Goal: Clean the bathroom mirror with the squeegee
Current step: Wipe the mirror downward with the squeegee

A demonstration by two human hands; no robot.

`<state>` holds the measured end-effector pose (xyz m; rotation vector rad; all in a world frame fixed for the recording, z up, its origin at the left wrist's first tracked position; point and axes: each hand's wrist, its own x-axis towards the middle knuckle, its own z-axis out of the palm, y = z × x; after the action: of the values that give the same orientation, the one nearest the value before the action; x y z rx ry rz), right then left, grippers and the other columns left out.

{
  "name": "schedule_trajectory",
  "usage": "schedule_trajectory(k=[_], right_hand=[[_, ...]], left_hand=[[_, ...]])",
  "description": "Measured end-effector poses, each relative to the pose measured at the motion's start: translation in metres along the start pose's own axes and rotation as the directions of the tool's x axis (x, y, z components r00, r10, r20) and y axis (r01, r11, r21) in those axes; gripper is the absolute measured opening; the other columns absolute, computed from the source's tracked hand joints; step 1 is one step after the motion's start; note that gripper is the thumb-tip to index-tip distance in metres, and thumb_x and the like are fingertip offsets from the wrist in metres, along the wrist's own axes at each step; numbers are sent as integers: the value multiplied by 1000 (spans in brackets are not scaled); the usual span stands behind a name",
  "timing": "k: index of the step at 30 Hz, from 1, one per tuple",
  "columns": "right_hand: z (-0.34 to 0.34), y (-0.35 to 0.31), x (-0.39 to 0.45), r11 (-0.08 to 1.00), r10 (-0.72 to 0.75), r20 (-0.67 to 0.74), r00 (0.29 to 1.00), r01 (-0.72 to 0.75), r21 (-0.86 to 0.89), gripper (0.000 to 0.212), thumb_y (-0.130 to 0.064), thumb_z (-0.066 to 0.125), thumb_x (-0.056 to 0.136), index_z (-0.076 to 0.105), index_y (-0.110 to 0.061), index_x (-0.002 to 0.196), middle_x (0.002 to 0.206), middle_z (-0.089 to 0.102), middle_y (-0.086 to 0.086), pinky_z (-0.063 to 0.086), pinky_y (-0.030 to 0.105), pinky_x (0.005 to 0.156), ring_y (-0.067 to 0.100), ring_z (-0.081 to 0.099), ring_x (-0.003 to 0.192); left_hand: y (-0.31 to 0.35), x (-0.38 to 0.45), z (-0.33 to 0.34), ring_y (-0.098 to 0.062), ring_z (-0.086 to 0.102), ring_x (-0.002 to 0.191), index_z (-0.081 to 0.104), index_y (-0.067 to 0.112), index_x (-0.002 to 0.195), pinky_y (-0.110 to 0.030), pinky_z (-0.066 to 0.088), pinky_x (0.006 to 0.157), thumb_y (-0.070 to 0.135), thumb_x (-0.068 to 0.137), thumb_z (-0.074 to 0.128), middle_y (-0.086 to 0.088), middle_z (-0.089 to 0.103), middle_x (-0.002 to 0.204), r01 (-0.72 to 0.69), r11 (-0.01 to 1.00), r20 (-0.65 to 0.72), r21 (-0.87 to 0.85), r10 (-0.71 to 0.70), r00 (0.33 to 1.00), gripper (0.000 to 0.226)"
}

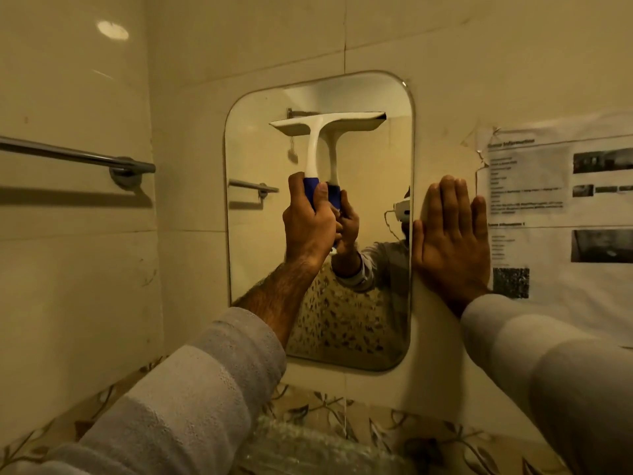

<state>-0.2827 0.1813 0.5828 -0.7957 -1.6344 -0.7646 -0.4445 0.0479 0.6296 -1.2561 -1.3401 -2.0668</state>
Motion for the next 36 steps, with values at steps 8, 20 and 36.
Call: schedule_trajectory(k=[8, 20, 36], right_hand=[[0, 0, 0, 1000, -5, 18, 1000, 5, 30, 65, -37, 29, 104, 7, -7, 158, 166, 1, 14, 6, 50, 125, 28, -1, 154], [-4, -2, 0, 1000, -6, 40, 999, 6, 2, 64, -41, 17, 105, 4, -7, 158, 165, 3, 16, 4, 50, 125, 31, 1, 153], [-8, -2, 0, 1000, 7, -16, 1000, -6, 26, 64, -46, 12, 105, 9, -9, 158, 165, 9, 15, 6, 49, 125, 31, 8, 153]], left_hand=[[-25, -61, -18, 11, 64, 62, 37, 35, 115, -5, 45, 45, 31, 103, 45, 33, 64, 75, 46, 999, 60, 9, -47, 997, 14], [-92, -202, -58, -5, 60, 63, 44, 26, 125, -18, 50, 52, 37, 101, 46, 8, 58, 76, 214, 957, 90, 197, -234, 968, 27], [-99, -310, -105, -4, 54, 59, 44, 19, 129, -12, 44, 50, 33, 101, 44, 8, 53, 76, 383, 861, 178, 335, -457, 871, 32]])
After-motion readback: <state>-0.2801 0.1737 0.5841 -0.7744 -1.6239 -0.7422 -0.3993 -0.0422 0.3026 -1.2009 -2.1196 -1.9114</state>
